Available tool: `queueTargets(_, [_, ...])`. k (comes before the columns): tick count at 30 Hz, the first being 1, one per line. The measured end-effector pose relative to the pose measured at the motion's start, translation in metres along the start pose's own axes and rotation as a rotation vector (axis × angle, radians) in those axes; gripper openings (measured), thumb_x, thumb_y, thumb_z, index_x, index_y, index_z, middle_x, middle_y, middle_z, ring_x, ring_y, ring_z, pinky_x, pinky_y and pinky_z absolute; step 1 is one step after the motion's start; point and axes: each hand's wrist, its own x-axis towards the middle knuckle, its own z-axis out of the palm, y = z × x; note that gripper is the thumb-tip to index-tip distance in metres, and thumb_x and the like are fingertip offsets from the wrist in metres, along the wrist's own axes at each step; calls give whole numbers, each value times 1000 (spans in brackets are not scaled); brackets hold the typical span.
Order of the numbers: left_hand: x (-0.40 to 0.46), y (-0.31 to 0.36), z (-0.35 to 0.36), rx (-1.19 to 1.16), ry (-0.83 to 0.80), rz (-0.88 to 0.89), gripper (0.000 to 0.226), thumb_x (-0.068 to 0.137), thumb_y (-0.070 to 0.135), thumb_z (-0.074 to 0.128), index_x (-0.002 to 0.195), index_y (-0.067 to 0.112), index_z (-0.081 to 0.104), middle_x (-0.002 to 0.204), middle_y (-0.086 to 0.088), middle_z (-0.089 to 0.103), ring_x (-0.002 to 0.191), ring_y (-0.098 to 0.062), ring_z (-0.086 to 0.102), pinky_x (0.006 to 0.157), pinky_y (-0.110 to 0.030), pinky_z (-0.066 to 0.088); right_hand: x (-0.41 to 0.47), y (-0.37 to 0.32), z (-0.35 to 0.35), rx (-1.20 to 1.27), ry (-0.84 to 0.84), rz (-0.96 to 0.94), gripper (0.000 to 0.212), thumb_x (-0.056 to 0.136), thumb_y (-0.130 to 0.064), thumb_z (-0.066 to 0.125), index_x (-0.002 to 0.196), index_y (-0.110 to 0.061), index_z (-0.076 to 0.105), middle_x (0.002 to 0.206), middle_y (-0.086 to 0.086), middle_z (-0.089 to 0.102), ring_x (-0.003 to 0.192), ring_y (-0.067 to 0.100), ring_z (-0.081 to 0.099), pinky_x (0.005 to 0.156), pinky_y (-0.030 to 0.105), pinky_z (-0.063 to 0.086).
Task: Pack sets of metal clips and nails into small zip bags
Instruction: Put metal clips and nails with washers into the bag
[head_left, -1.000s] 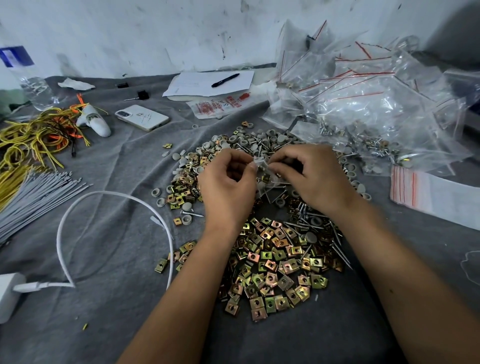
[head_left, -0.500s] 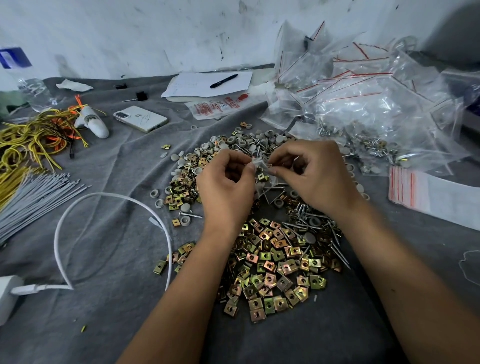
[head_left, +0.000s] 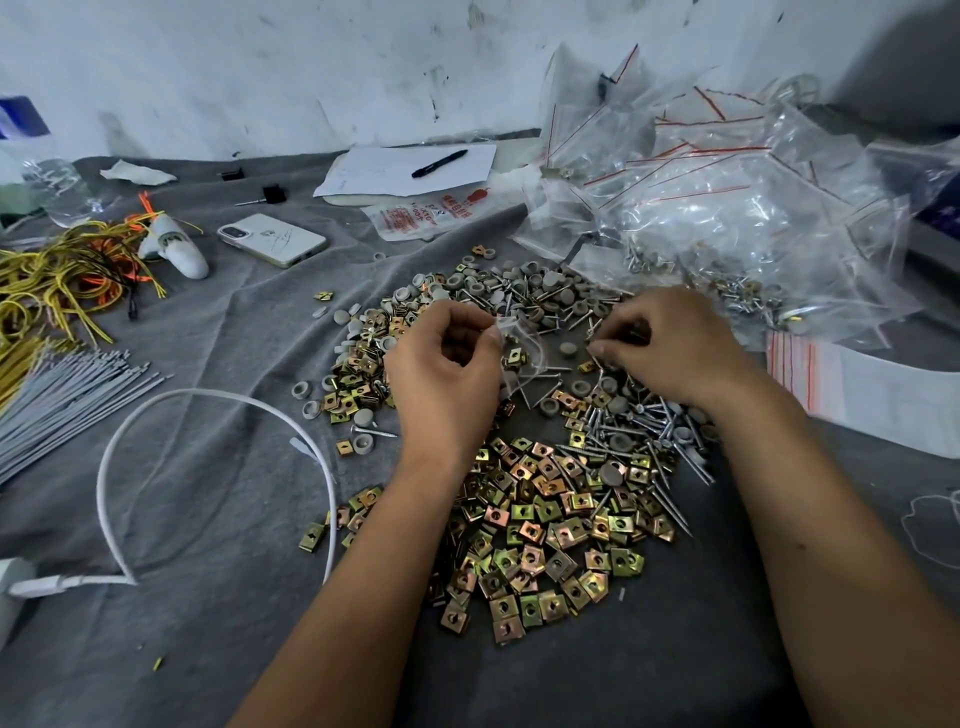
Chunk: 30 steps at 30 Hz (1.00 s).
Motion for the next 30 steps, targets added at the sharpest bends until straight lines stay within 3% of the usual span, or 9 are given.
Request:
queueTargets(4, [0,0,0,-11,4,-3,6,92,2,72,93,8,71,79,-6,70,71,-30,70,62,-53,60,-2,-3,-4,23,-142,-7,16,77,-41,87,86,-33,76,88,-10,69,84,8,64,74,32,53])
queueTargets(8, [0,0,-1,-3,10,2,6,92,3,72,93,8,71,78,-5,69,68,-26,69,61,-51,60,-3,-8,-3,34,-203,-27,17,78,-33,87,92,-33,77,91,-8,69,87,10,65,83,38,56])
queueTargets(12, [0,1,0,6,8,2,6,91,3,73,92,9,72,78,-3,69,69,-22,68,61,-46,61,-3,-15,-1,-4,-225,-79,19,84,-26,84,90,-39,71,91,-18,60,86,-1,57,74,24,45])
queueTargets(14, [0,1,0,14,7,1,6,91,3,73,92,9,72,78,-2,69,69,-20,67,62,-45,61,-3,-15,2,-60,-220,-95,18,86,-27,81,92,-38,68,94,-16,57,90,4,54,71,20,37])
queueTargets(16, [0,0,1,17,1,0,6,91,3,73,92,9,72,78,-2,69,70,-22,68,62,-44,61,-4,-16,6,-10,-180,-84,15,89,-25,78,95,-32,67,99,-10,60,93,9,56,72,20,38])
queueTargets(20, [0,-1,0,25,1,7,7,91,4,73,92,10,72,79,-2,70,72,-23,69,62,-41,61,-3,-23,6,308,20,-111,11,89,-14,78,94,-21,71,94,-8,72,82,2,69,70,6,48])
queueTargets(25, [1,-2,1,19,-6,-1,7,91,4,74,92,10,71,78,-4,70,69,-23,70,61,-43,62,-8,-36,9,434,59,-249,13,86,-14,80,98,-19,80,90,-10,76,84,6,73,79,26,60])
queueTargets(30, [2,-2,1,18,-17,3,7,91,4,74,92,10,71,78,-5,71,70,-26,70,63,-49,61,-9,-43,16,436,29,-287,18,86,-12,81,103,-18,81,94,-9,78,89,5,73,82,30,61])
